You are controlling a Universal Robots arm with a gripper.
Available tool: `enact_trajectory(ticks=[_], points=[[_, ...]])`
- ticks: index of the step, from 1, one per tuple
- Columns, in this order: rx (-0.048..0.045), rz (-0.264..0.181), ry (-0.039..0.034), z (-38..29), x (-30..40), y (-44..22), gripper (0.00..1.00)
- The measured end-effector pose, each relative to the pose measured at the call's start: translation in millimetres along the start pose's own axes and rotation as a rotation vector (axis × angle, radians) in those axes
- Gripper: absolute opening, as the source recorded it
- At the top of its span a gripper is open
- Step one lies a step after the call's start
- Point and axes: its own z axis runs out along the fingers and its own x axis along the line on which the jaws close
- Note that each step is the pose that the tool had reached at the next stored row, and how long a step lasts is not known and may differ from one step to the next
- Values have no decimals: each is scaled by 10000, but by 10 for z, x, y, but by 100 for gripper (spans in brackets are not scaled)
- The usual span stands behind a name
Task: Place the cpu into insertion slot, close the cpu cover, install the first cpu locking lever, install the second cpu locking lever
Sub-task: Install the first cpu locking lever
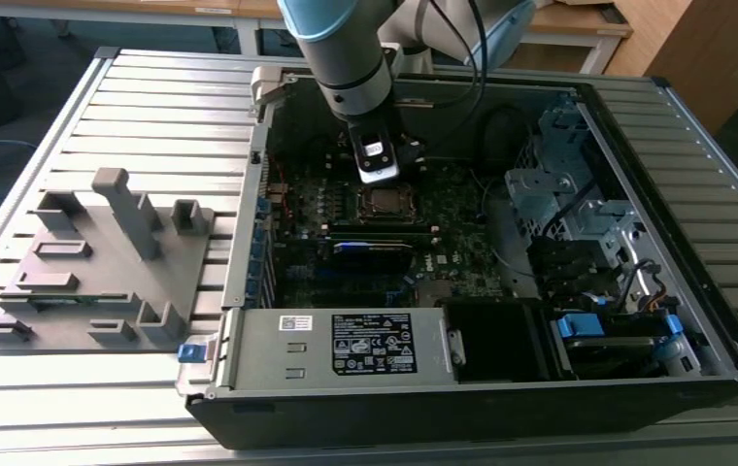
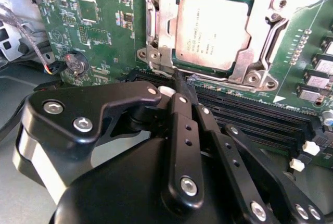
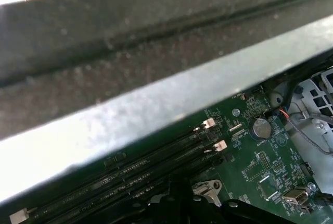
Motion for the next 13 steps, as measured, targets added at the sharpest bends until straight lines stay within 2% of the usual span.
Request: enact_trajectory(ticks=[13], points=[[-14,0,-3,10,-8,-1,10]])
